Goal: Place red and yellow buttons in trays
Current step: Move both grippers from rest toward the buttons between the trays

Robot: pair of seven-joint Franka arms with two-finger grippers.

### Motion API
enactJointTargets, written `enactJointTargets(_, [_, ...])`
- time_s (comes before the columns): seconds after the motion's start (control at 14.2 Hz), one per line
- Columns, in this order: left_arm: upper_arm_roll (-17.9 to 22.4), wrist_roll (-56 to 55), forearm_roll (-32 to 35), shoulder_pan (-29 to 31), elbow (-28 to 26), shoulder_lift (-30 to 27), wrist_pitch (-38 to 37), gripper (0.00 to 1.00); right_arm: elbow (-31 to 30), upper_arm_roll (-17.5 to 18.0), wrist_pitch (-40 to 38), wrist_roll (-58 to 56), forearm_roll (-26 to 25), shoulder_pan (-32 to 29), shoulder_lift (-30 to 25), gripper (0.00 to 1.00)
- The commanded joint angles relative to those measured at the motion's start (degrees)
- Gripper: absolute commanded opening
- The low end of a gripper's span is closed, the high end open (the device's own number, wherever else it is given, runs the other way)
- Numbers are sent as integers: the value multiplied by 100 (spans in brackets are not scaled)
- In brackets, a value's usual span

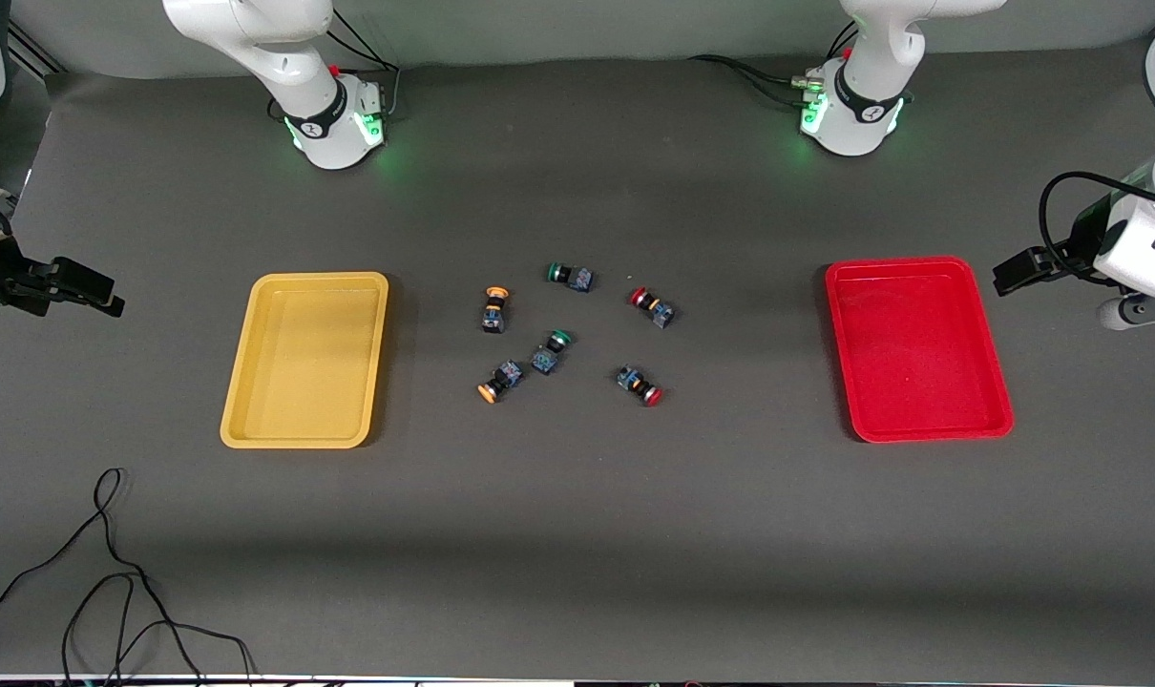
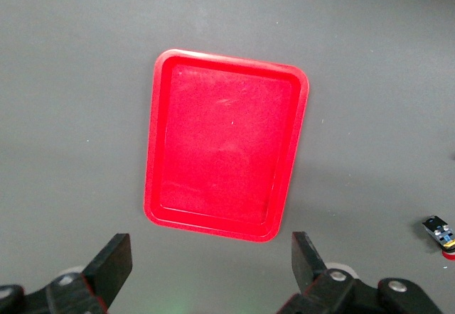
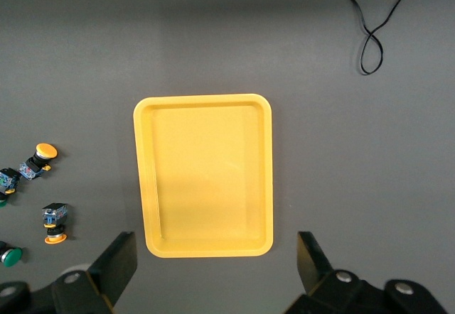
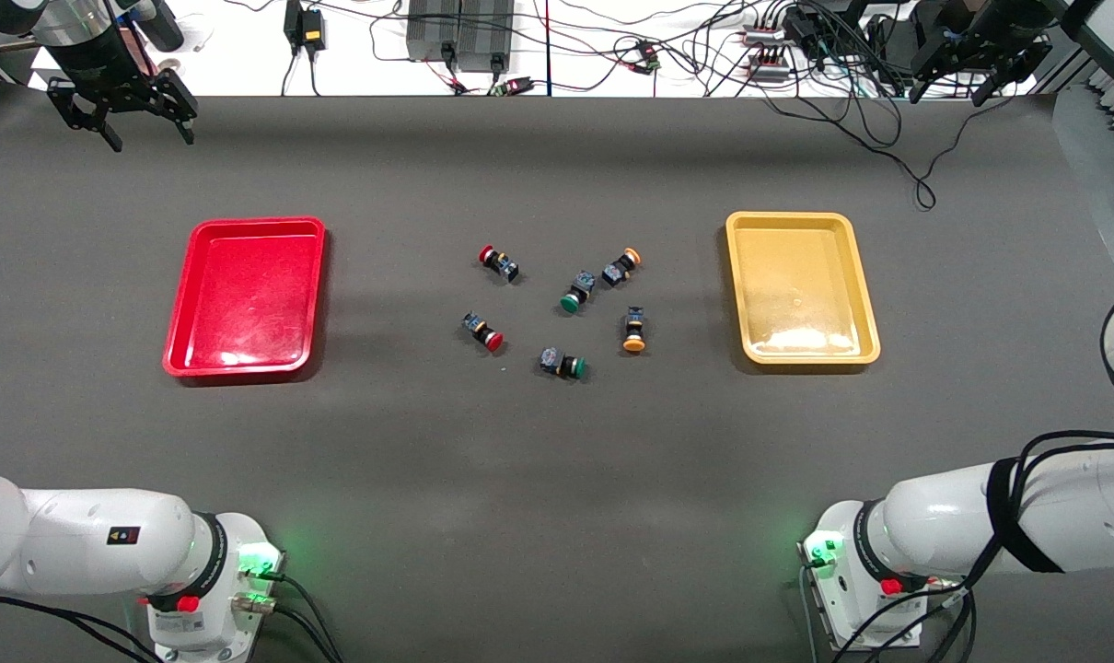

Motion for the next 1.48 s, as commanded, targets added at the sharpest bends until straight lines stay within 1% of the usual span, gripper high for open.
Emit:
enactJointTargets(0.0, [-275,98,-26,189,143,-13,-316,100,46,27,-132,43,-102,-43,-52,100])
enactJointTargets(0.28, [-276,98,-26,119,169,5,-379,100,99,80,-175,139,-67,-16,18,100])
enactJointTargets(0.35, [-302,98,-26,101,222,40,-361,100,82,89,-341,148,-40,132,27,100])
enactJointTargets(0.49, [-503,19,-18,92,634,346,-501,100,-67,80,-360,577,-23,413,-25,100])
enactJointTargets(0.57, [-513,45,-18,92,722,443,-598,100,-112,80,-352,823,-14,606,-43,100])
enactJointTargets(0.71, [-513,36,-18,92,732,462,-607,100,-252,80,-282,1367,-5,958,-69,100])
enactJointTargets(0.85, [-530,28,-26,49,715,497,-625,100,-576,71,7,2253,56,1563,-148,100])
enactJointTargets(0.92, [-565,-7,-26,-56,714,532,-668,100,-830,71,287,2763,74,1870,-227,100])
enactJointTargets(1.06, [-574,-16,-35,-372,714,576,-757,100,-1296,71,824,3887,83,2634,-280,100])
enactJointTargets(1.2, [-575,-77,-70,-811,697,734,-783,100,-1491,71,1264,4872,83,3381,-158,100])
enactJointTargets(1.34, [-583,-873,-131,-1241,688,839,-757,100,-1518,71,1423,5123,74,3928,26,100])
enactJointTargets(1.41, [-592,-1321,-132,-1592,688,875,-687,100,-1631,80,1554,5097,83,4043,36,100])
